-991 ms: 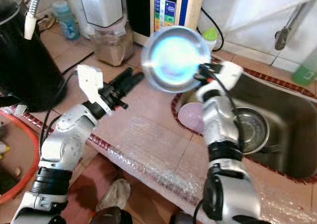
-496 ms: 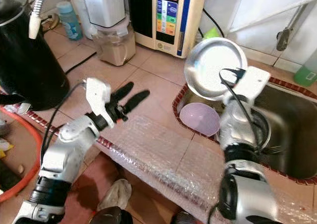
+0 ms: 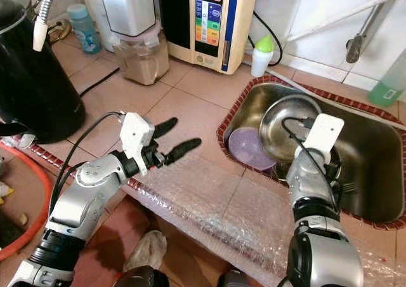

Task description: Kitchen organization

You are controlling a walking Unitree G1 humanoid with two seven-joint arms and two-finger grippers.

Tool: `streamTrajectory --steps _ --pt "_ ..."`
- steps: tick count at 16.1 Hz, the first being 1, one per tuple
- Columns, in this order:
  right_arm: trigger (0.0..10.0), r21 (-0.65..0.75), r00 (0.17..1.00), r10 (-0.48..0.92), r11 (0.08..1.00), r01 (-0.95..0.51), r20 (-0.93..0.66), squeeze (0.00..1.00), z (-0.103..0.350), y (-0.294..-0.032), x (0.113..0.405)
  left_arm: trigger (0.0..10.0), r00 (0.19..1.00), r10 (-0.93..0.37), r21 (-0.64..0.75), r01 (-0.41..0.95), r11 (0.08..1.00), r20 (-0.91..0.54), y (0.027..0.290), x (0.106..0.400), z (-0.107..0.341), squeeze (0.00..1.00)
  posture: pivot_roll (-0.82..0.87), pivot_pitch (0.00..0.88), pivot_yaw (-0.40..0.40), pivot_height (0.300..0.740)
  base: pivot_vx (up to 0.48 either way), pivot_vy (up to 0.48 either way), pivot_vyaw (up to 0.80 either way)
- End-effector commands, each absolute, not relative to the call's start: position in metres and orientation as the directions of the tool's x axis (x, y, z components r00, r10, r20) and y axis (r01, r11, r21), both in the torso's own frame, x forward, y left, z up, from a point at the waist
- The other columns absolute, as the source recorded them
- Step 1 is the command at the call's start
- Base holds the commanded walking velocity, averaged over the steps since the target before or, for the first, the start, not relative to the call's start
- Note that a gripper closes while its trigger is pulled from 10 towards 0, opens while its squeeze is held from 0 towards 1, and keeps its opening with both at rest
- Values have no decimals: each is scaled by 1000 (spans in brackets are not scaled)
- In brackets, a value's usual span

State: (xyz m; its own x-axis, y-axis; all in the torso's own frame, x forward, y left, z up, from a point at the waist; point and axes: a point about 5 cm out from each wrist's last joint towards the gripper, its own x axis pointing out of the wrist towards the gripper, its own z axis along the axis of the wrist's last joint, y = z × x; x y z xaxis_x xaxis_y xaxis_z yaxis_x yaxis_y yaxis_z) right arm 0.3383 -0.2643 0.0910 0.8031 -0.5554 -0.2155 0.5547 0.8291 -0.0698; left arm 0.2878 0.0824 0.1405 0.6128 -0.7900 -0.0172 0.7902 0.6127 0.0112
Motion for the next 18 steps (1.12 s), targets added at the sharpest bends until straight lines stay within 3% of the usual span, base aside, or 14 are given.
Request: streamTrajectory --steps 1,2,3,4,5,6,9,10,11,12,15,18 --pt "0 -73 798 -548 833 549 -252 0 84 -260 336 10000 572 -819 55 819 571 -28 76 288 145 1000 8 10 17 740 0 0 0" --pt "1373 -70 795 -544 834 547 -269 0 80 -259 335 10000 567 -823 65 823 564 -33 73 290 145 1000 4 11 24 740 0 0 0" --pt "9137 -68 793 -538 837 543 -287 0 76 -258 333 10000 552 -833 87 832 547 -44 71 291 145 1000 -1 11 31 740 0 0 0" --pt "10000 -64 790 -538 836 545 -294 0 74 -258 332 10000 549 -835 92 834 543 -47 71 291 145 839 -3 11 34 740 0 0 0" --pt "10000 -64 782 -533 837 544 -324 0 69 -258 329 10000 544 -838 95 838 538 -51 70 292 145 569 -7 12 41 740 0 0 0" --pt "10000 -36 775 -550 822 568 -312 1000 68 -261 326 10000 538 -842 98 841 532 -51 69 293 147 537 -10 11 50 740 0 0 0" --pt "10000 -78 782 -585 808 583 -213 1000 81 -266 327 10000 528 -848 104 847 521 -51 67 294 148 467 -8 11 54 740 0 0 0" --pt "10000 -81 789 -589 807 585 -176 1000 88 -266 329 10000 527 -849 106 848 519 -52 67 294 148 384 -8 11 54 740 0 0 0" --pt "10000 -102 790 -600 800 592 -128 1000 95 -268 331 10000 528 -847 109 847 520 -56 68 294 147 90 -8 11 54 740 0 0 0" --pt "10000 -125 788 -610 791 599 -86 1000 102 -270 332 10000 536 -842 118 842 527 -64 69 295 147 0 -1 11 49 740 0 0 0" --pt "10000 -185 805 -592 789 586 26 1000 118 -267 335 10000 576 -814 118 816 566 -74 73 296 146 0 1 7 42 740 0 0 0" --pt "10000 -240 856 -501 822 517 128 1000 126 -244 336 10000 655 -750 161 753 638 -91 76 300 142 0 10 0 35 740 0 0 0"
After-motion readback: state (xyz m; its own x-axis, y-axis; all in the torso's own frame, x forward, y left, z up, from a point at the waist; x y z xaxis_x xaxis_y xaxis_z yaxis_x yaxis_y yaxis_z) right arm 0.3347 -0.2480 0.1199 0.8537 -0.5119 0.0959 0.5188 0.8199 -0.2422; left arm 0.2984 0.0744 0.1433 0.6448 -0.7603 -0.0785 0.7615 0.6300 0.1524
